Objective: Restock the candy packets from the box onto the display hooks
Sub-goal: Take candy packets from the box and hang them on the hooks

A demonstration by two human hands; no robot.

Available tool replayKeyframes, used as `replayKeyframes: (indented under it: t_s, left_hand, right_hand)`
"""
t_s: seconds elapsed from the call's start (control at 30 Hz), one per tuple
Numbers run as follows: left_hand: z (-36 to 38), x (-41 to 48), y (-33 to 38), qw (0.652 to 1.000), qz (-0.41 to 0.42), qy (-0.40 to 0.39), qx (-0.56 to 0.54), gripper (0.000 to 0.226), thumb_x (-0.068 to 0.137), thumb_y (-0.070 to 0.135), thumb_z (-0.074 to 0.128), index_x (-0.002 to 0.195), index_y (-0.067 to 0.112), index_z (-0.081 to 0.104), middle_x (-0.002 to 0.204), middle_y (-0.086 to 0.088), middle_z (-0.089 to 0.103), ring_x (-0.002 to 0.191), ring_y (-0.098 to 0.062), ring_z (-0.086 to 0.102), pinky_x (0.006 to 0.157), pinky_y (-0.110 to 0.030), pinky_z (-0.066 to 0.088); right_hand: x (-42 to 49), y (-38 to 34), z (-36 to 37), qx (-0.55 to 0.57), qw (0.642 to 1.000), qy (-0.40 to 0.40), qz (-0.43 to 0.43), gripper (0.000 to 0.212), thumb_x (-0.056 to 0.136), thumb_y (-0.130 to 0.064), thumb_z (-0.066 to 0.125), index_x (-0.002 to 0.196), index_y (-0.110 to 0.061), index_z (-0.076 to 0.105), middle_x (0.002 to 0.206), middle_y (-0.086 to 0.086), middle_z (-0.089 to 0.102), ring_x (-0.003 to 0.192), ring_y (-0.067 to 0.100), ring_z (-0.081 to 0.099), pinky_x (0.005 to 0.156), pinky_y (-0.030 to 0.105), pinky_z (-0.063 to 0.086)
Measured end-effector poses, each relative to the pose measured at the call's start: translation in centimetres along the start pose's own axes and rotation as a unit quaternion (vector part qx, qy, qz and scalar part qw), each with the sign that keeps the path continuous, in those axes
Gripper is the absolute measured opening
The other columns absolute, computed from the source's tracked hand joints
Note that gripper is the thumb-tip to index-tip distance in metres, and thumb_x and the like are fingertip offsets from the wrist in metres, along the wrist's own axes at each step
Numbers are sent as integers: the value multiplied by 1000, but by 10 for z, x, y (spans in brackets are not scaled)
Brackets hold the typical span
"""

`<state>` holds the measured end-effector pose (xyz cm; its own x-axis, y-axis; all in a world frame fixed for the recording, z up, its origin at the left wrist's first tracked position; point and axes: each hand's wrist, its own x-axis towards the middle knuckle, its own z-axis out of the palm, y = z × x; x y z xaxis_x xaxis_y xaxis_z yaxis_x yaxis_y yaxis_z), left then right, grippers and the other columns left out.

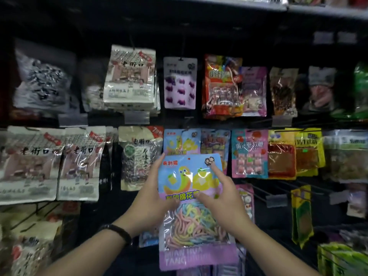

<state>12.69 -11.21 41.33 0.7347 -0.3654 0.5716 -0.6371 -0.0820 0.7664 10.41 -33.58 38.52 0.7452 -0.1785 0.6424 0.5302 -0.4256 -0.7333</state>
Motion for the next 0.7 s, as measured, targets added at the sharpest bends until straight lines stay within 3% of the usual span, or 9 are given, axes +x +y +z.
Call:
replayKeyframes:
  t_s: [0.07,0.17,0.27,0.37,0.43,0.5,0.6,0.7]
  left_hand:
    - [-8,32,11,998,24,-9,50,116,73,-8,87,154,52,29,148,10,56,113,-9,73,84,-35,64]
    - [-16,75,25,994,35,-23,98,120,66,-3,92,156,49,33,152,9,52,115,-9,71,86,-36,64]
    - [-19,108,33,993,39,-31,109,122,67,-9,90,161,39,29,147,6,55,103,-4,74,73,-27,63]
    - [-19,128,38,990,29,-19,136,121,69,-10,89,162,37,27,148,1,55,91,-7,74,65,-27,62]
    - [-19,137,39,986,13,-15,166,118,72,-11,87,162,41,29,160,-1,42,76,-14,74,56,-24,58]
    - [-20,144,38,982,-2,-17,189,115,75,-10,85,161,44,31,167,0,31,71,-22,75,53,-24,56]
    - [-22,153,33,976,-23,-17,216,114,76,-7,86,161,45,30,157,-4,43,89,-34,77,64,-38,64]
    - [-27,164,25,978,-36,-27,205,117,74,-9,86,160,47,29,142,-2,50,91,-41,75,68,-50,64]
  right_hand:
    - [32,-14,-6,-8,1000,8,-17,94,85,-30,89,160,-49,35,140,-21,44,120,-4,51,105,26,43]
    - [75,-23,-9,-41,998,26,-45,101,76,-44,93,158,-52,35,139,-24,54,119,9,65,103,42,56]
    - [105,-31,-12,-88,995,29,-43,104,78,-46,91,163,-47,30,140,-19,51,95,7,70,88,37,59]
    - [129,-31,-14,-100,994,27,-37,101,79,-54,85,162,-51,27,135,-12,52,90,11,71,85,43,62]
    - [142,-28,-12,-108,993,27,-25,95,76,-62,73,157,-62,22,138,-5,45,75,17,69,82,52,62]
    - [156,-21,-9,-103,995,18,-6,91,78,-60,67,156,-64,20,142,-2,38,63,20,62,77,54,63]
    - [167,-17,-6,-98,995,3,8,87,89,-46,71,161,-55,23,147,0,32,66,22,61,75,48,63]
    - [177,-11,-3,-99,995,5,-14,83,96,-36,73,163,-50,25,151,1,34,62,12,59,57,27,57]
